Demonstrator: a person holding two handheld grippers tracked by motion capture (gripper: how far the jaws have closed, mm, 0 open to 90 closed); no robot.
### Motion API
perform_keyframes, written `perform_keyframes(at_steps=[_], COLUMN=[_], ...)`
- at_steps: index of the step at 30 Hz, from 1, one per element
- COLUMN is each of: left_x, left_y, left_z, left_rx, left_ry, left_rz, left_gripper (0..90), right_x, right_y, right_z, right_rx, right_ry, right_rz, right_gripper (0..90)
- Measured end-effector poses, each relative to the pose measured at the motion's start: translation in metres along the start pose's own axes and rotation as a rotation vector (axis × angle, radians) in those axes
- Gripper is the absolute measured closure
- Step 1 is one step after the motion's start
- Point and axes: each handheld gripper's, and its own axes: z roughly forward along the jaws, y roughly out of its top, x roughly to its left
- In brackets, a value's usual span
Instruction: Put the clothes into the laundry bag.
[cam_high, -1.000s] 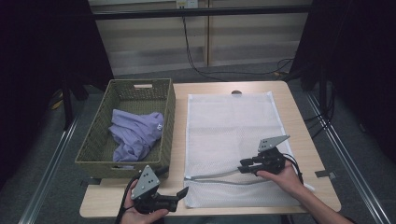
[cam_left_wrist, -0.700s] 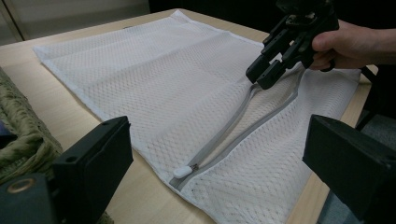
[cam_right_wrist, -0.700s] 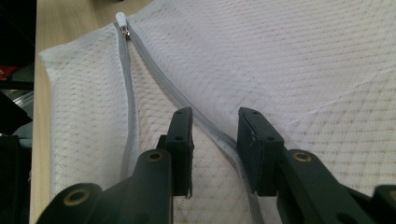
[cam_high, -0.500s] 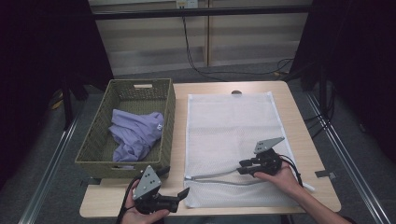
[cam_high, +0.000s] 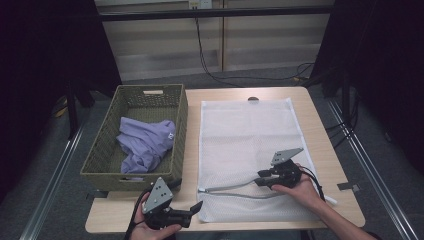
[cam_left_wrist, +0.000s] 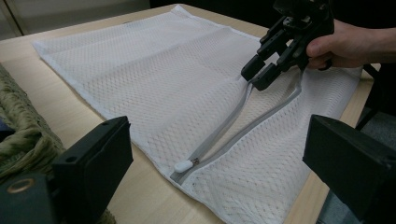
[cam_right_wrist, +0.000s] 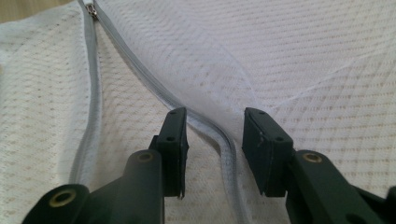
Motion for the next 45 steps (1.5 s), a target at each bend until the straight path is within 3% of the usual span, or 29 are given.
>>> perform_keyframes(at_steps=[5,10,17,24,32,45], left_x=[0.0,0.0,0.001,0.001,0.001,0.001], left_y=[0.0,0.0,0.0,0.0,0.001,0.001], left_z=[0.001,0.001,0.001,0.0,-0.001,-0.002], left_rx=[0.004,0.01,0.011,0.009,0.017,0.008], left_ry=[-0.003,-0.002,0.003,0.001,0.007,0.011], left_rz=[0.005,0.008,-0.002,-0.004,0.0,-0.001], left_gripper=[7.8,7.8,7.8,7.8,7.8,7.8], right_x=[0.0,0.002,0.0,-0.008,-0.01,-0.015], right_y=[-0.001,0.0,0.002,0.002,0.002,0.005], right_z=[0.003,0.002,0.002,-0.002,-0.007,-0.018], right_rx=[0.007,0.02,0.027,-0.017,-0.044,-0.132], right_ry=[-0.041,-0.095,-0.094,-0.025,0.002,0.05], right_rz=[-0.007,-0.018,-0.005,0.056,0.097,0.156], right_gripper=[66.2,83.8,88.7,89.5,89.5,89.6])
